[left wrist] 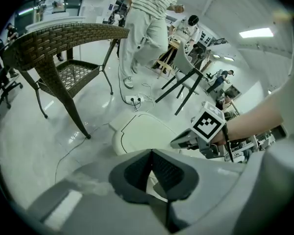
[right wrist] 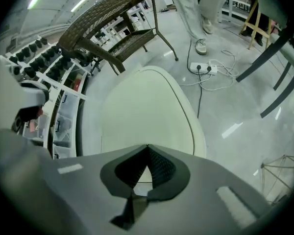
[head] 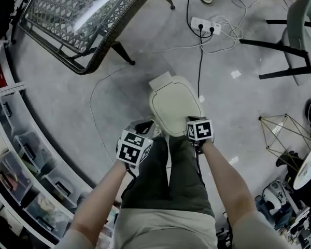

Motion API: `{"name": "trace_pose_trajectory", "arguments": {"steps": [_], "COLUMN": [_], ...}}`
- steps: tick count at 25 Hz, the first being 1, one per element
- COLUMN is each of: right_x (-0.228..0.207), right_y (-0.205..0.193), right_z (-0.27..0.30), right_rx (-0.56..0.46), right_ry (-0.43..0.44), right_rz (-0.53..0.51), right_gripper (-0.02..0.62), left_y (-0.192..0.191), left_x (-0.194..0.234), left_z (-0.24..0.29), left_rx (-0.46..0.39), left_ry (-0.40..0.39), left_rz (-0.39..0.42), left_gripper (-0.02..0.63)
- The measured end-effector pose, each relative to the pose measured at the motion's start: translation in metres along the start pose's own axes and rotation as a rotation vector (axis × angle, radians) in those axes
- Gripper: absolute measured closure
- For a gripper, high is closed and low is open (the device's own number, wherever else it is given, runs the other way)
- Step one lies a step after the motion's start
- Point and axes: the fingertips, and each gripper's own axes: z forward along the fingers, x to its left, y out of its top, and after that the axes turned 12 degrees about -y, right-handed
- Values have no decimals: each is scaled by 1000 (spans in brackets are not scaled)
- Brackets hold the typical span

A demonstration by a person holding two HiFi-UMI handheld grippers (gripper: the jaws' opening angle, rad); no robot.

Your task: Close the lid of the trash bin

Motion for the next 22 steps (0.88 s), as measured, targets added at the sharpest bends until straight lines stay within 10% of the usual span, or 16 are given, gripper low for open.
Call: {"name": "trace_pose_trajectory", "arguments": {"steps": [8,22], "right_x": [-3,72], "right_y": [4,139], "right_z": [-41,-304], "right_rx": [5,-506], "right_ry": [-23,104], "right_rz": [-83,-186], "right_gripper": [592,592], "left_y": [20,125], "left_x": [-14,-63], "left_z": [-32,-179], "left_rx": [-36,-252], "left_ry": [17,106], "left_rz": [11,167], "left_gripper": [603,603]}}
